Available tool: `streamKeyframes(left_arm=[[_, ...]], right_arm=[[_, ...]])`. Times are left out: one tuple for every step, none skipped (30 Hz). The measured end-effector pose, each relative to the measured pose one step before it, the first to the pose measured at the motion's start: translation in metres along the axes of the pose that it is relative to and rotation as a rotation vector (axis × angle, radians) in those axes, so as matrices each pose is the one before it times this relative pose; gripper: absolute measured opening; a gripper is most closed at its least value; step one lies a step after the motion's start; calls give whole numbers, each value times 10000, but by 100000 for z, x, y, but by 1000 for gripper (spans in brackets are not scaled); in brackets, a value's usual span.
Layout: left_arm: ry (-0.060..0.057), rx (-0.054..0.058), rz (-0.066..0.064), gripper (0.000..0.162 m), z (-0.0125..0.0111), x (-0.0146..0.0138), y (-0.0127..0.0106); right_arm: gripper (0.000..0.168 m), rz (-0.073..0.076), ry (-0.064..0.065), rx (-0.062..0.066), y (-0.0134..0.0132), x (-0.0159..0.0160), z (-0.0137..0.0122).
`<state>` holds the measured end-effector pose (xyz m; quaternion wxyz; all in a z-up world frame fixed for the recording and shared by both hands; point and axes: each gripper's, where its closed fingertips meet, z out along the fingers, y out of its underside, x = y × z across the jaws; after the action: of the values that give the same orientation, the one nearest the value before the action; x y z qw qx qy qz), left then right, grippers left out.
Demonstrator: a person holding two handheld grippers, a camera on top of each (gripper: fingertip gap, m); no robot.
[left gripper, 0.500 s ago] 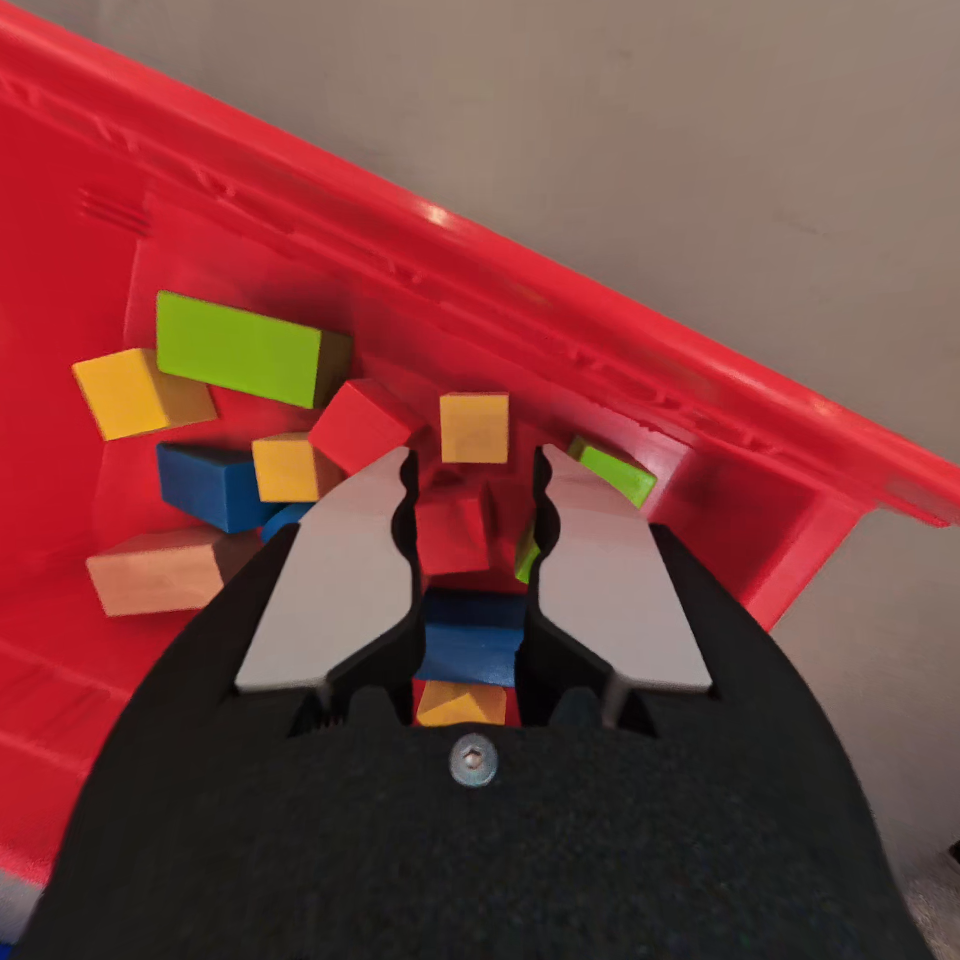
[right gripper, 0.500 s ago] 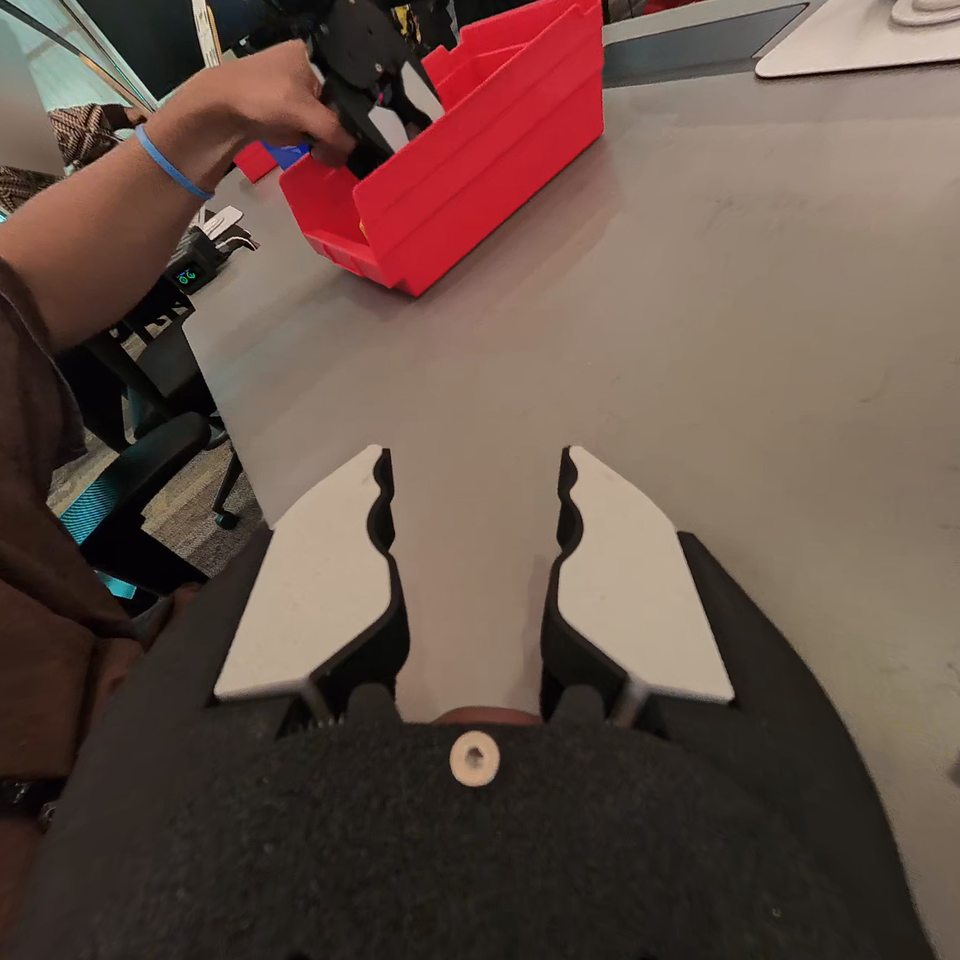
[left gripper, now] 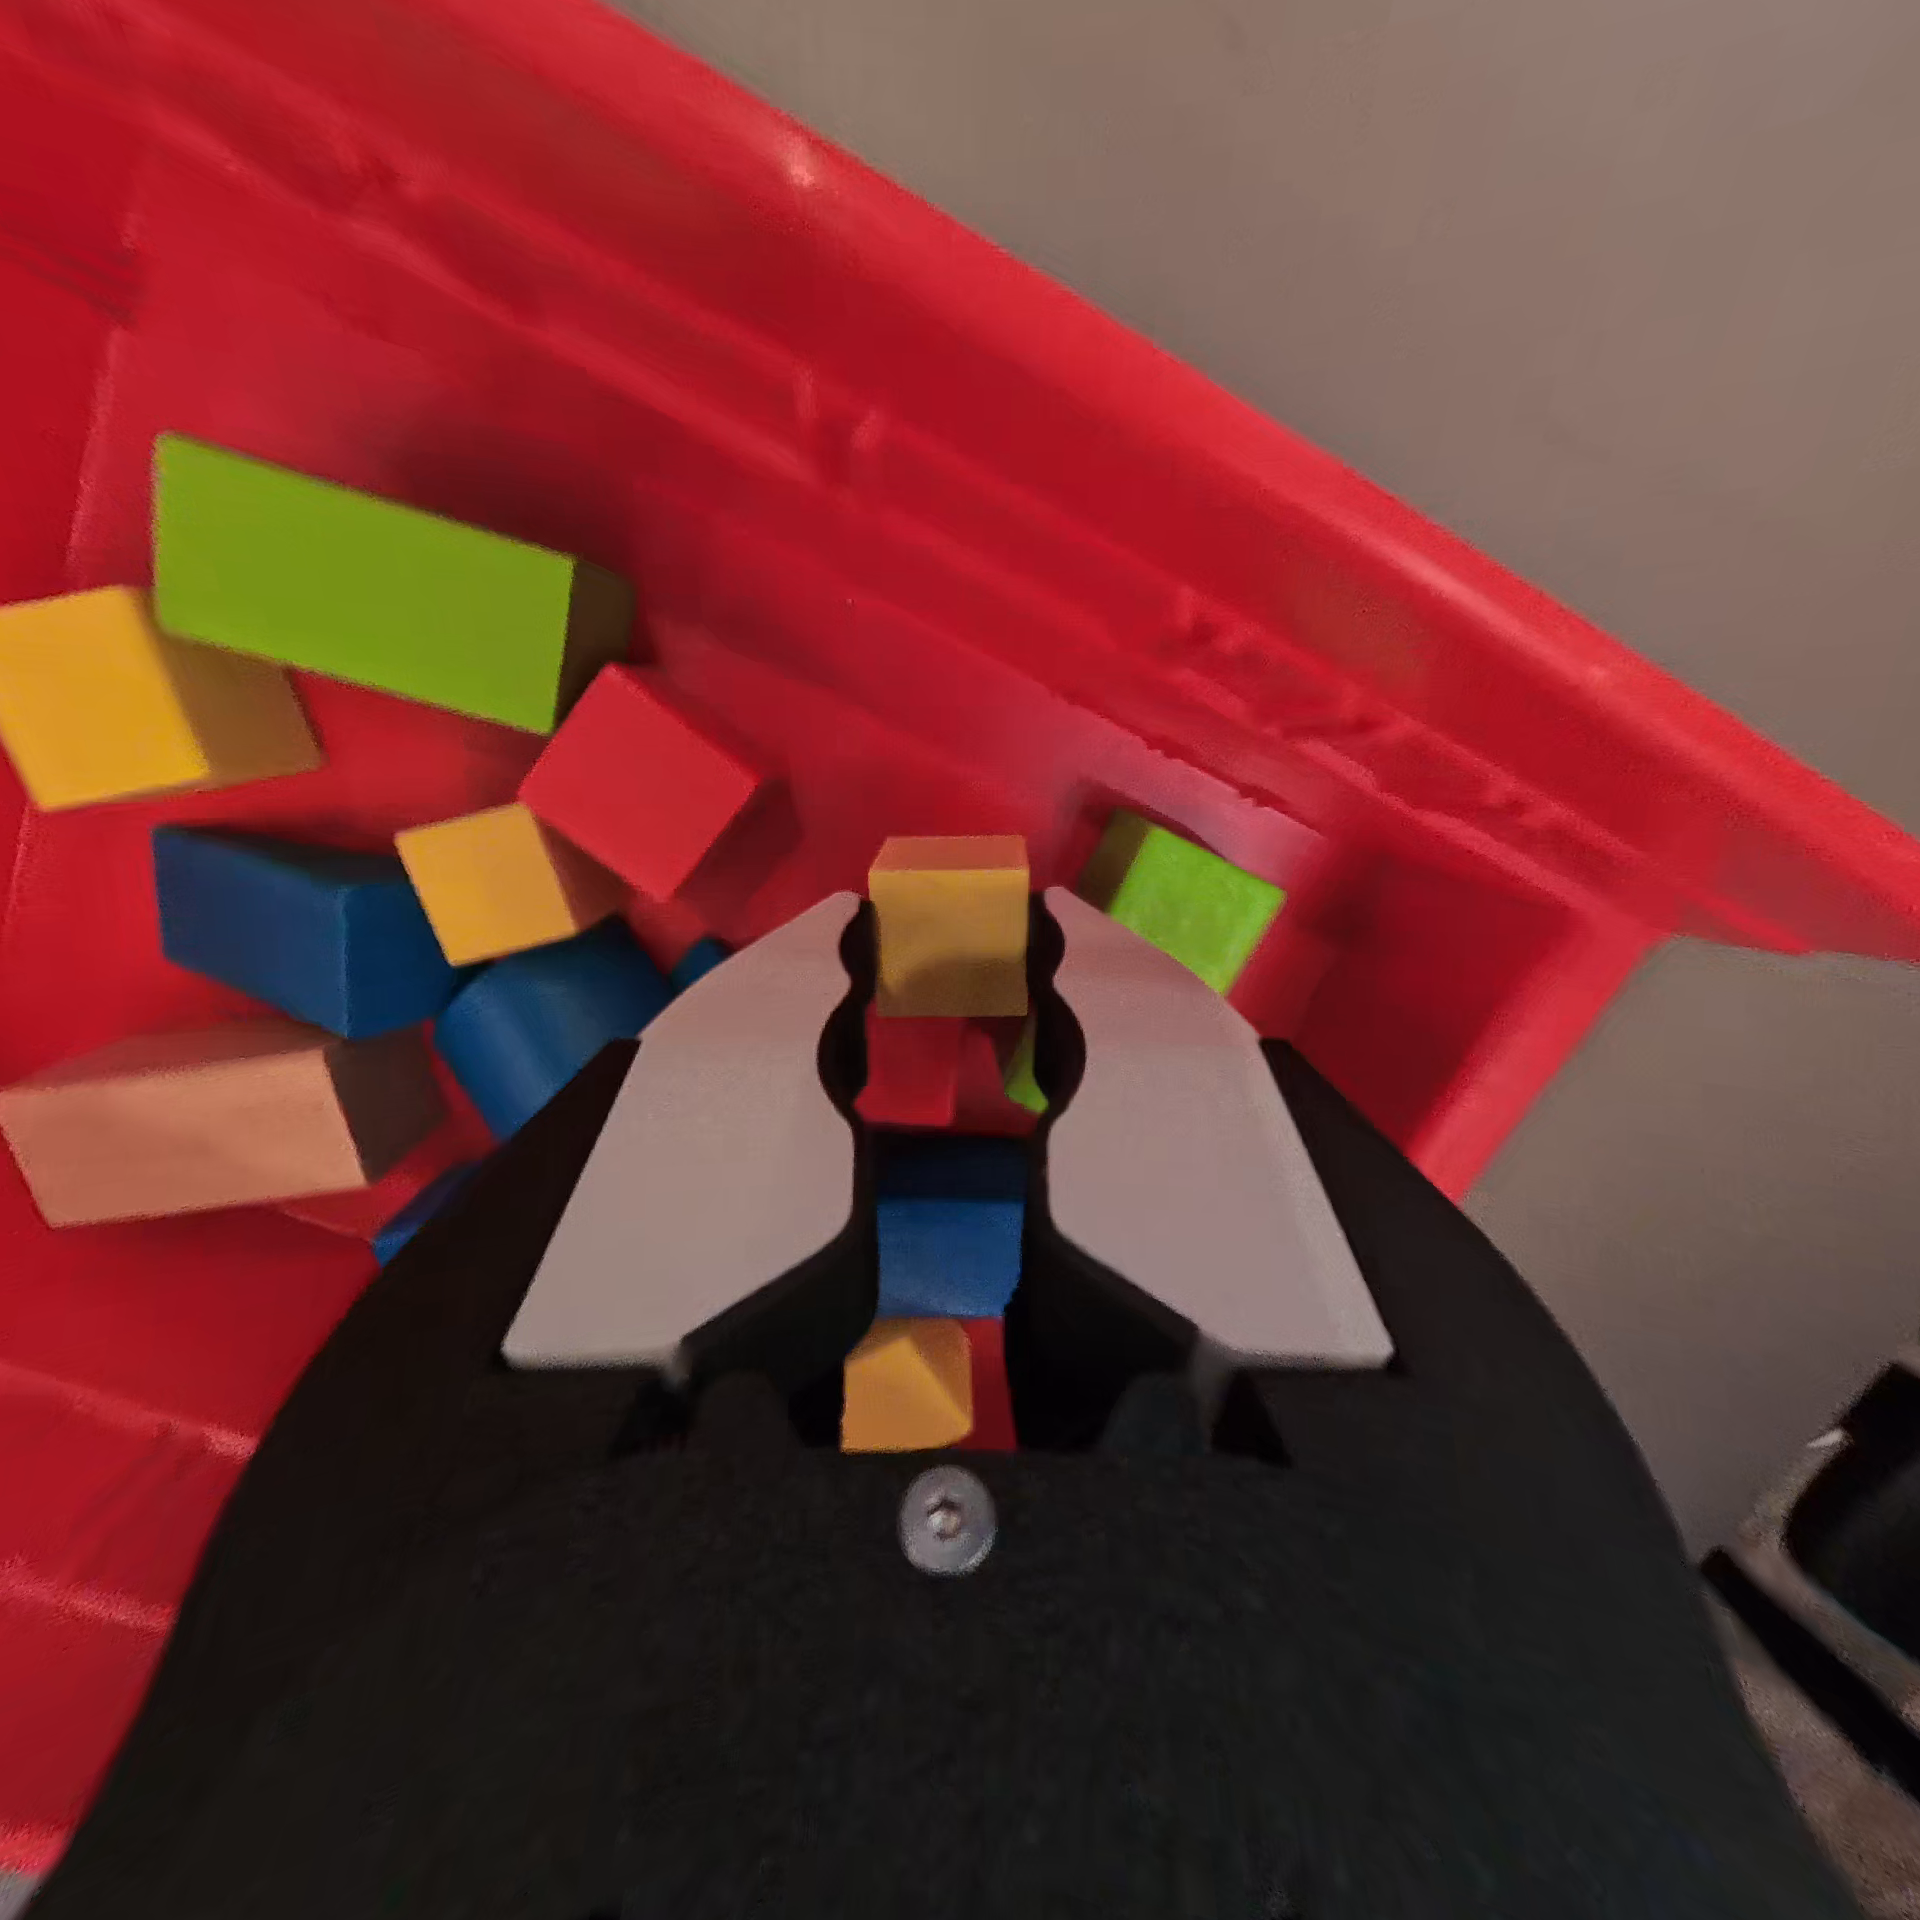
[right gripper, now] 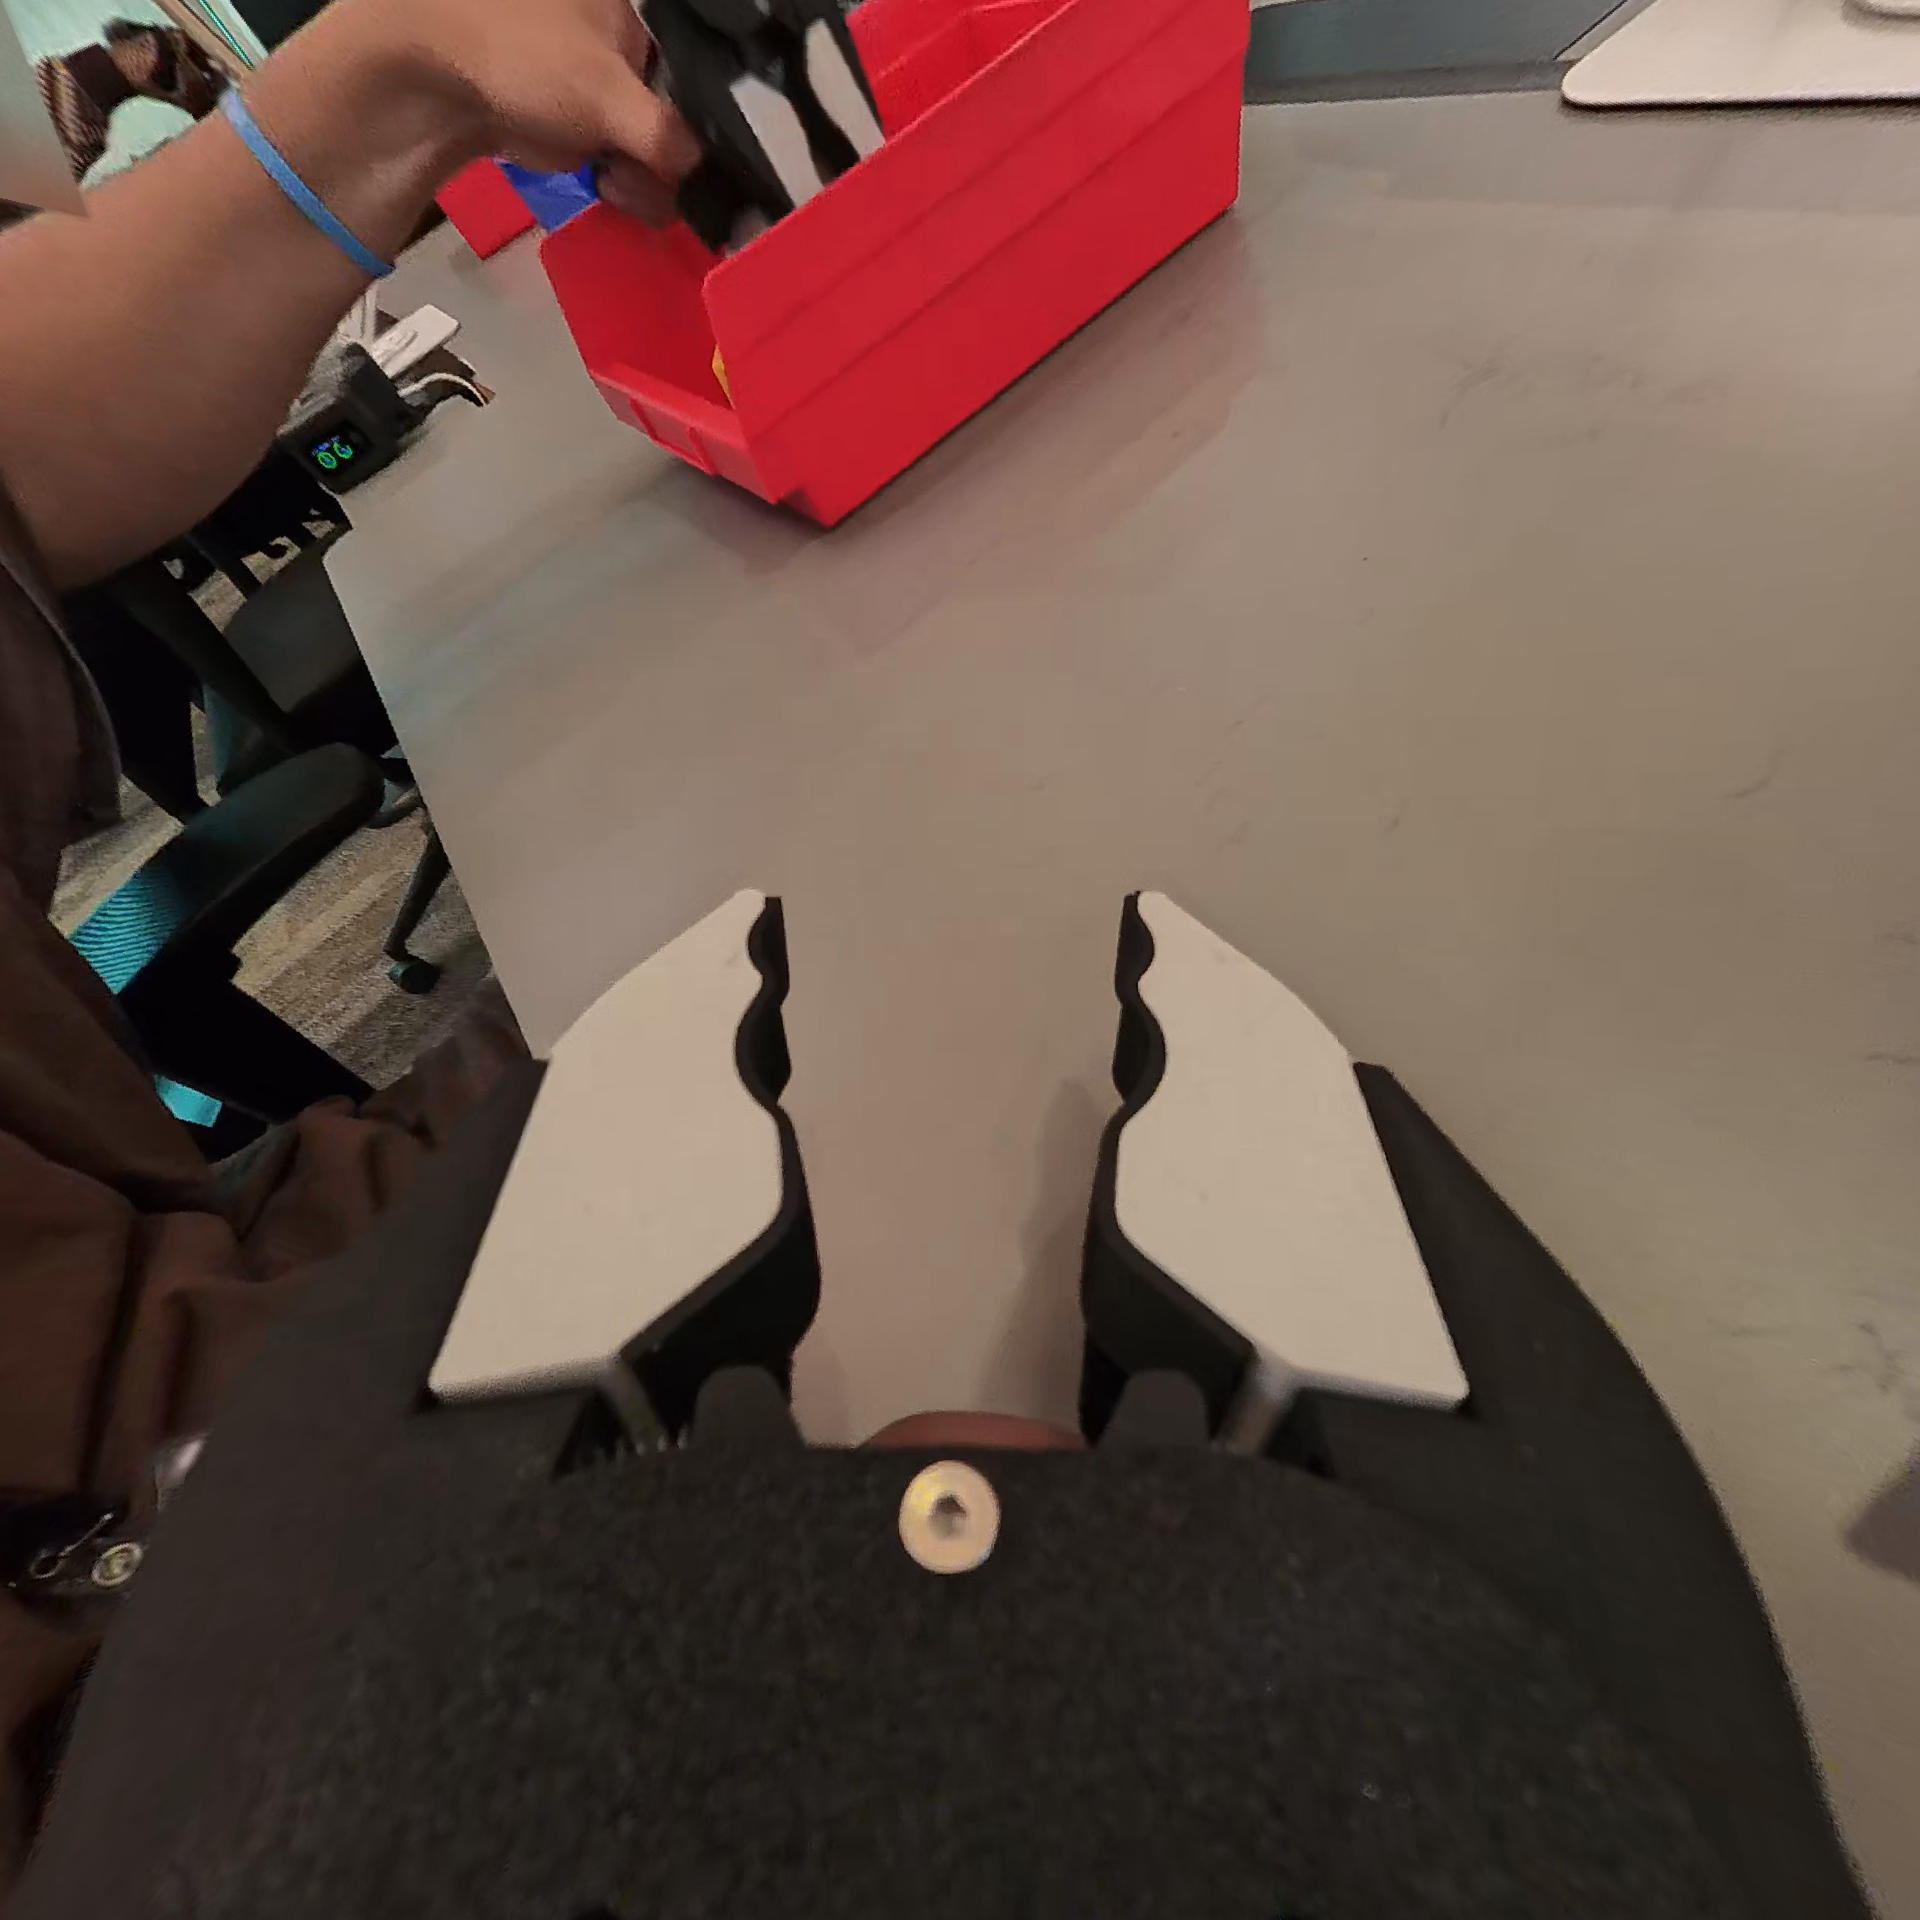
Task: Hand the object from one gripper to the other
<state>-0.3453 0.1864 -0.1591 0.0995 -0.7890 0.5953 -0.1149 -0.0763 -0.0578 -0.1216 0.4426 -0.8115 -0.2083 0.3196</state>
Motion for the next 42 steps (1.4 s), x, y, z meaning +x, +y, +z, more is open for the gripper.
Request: streamKeyframes(left_arm=[[254,615,-385,27,-1086,238,-39],[331,720,-488,27,-1167,361,-191],[394,851,-585,27,-1200,485,-410],[508,894,-650,27,-1110,747,-563],[681,869,-598,27,-920,1143,-607],[630,919,-494,27,-650,1325,-742],[468,891,-526,27,-291,1239,-757],[455,691,-641,27,106,1301,-555],[506,681,-617,27,446,1457,-513],[624,585,-555,27,785,1649,-319],[654,350,-535,27,1088,1653,45],[493,292,-574,27,1338,1322,210],[467,214,-616,27,1491,1155,390],[684,114,-581,27,1551,1315,564],[645,51,-516,26,1582,1073,672],[552,-65,-422,27,1564,803,851],[469,-169,-337,27,1462,562,909],[307,-108,-301,27,1254,260,715],[320,-28,-273,27,1004,256,479],[378,-155,-185,27,853,370,521],[196,-153,-34,27,692,203,433],[-25,10,58,27,562,-24,208],[50,-38,39,27,515,113,235],[63,-120,-21,27,513,104,323],[27,-10,-39,27,451,32,165],[78,57,-35,27,381,103,50],[-60,-126,26,27,408,-100,276],[-147,-138,54,27,377,-251,307],[144,30,-17,27,248,159,95],[110,-12,-58,27,194,152,174],[73,-77,54,27,117,183,287],[88,-121,145,29,27,280,395],[51,-65,230,47,-160,294,459],[-99,-5,335,67,-356,172,541],[-278,-13,444,71,-510,37,731],[-350,-41,570,67,-587,-24,951],[-487,-102,631,65,-630,-196,1253],[-593,-176,694,63,-632,-364,1539],[-756,-212,710,61,-621,-617,1712],[-901,-208,649,59,-612,-893,1756],[-907,-159,538,59,-606,-971,1629],[-775,-184,450,59,-579,-832,1547]], right_arm=[[61,-148,38,-27,64,19,-69],[61,-188,41,-22,46,34,-57],[61,-254,43,29,-50,42,-36],[61,-340,13,108,-162,11,9],[61,-397,80,168,-249,124,50],[62,-443,106,176,-286,217,148],[62,-477,67,215,-414,197,254],[62,-519,27,255,-570,220,377],[63,-491,17,184,-653,265,482],[63,-424,-13,99,-746,293,546],[64,-377,-12,174,-971,337,567],[63,-354,-46,354,-1303,309,543],[62,-307,-56,526,-1612,295,543],[61,-240,-111,527,-1659,236,568],[60,-196,-179,512,-1614,119,614],[59,-160,-260,409,-1385,2,661],[59,-113,-311,250,-1046,-106,676],[60,-113,-363,124,-734,-263,627],[61,-160,-335,22,-435,-310,539],[61,-208,-189,-58,-161,-200,397],[61,-214,-100,-62,-6,-184,287],[60,-153,-41,-36,56,-181,193],[59,-130,20,-51,177,-161,136],[57,-159,111,-65,172,-80,8],[52,-234,179,101,-22,-78,-99],[45,-285,140,98,15,-114,-134],[42,-264,200,-42,88,-5,-193],[28,-294,118,-4,-101,-89,-378],[27,-163,127,51,-201,2,-297],[27,32,-42,-31,-123,-68,-226],[27,159,-144,-32,-159,-170,-200],[27,155,-82,30,-266,-34,-240],[27,101,33,-2,-381,288,-366],[27,92,202,18,-697,818,-609],[27,123,271,53,-1116,1302,-889],[27,96,331,-60,-1295,1781,-1116],[27,23,471,-319,-1202,2334,-1336],[27,52,564,-550,-911,2733,-1578],[27,306,506,-726,-405,2819,-1791],[27,516,796,-814,206,3153,-1926],[27,505,1047,-796,846,3419,-1761],[27,463,899,-761,1540,3167,-1222]])
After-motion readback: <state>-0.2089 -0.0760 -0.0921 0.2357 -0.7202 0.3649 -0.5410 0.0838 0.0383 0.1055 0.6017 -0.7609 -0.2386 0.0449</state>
